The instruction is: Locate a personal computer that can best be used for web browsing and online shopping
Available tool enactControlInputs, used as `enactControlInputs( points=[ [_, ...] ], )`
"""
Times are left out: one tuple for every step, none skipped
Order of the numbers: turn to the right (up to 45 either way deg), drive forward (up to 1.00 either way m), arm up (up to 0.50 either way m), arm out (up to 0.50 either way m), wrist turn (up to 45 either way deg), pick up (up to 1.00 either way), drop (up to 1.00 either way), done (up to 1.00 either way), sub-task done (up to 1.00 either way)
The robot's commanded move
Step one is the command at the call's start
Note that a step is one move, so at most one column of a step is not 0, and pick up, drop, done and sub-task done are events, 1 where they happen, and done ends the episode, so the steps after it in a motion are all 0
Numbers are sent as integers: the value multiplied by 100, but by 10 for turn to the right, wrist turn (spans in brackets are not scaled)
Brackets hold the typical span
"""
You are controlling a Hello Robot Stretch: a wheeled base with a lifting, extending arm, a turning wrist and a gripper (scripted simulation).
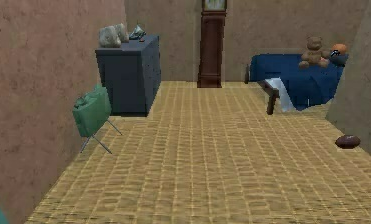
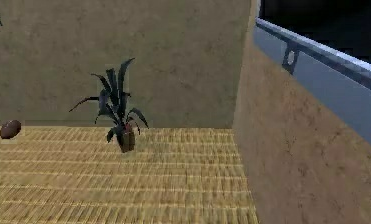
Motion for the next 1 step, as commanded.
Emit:
enactControlInputs(
  points=[
    [0, 35, 0, 0, 0, 0, 0, 0, 0]
  ],
)
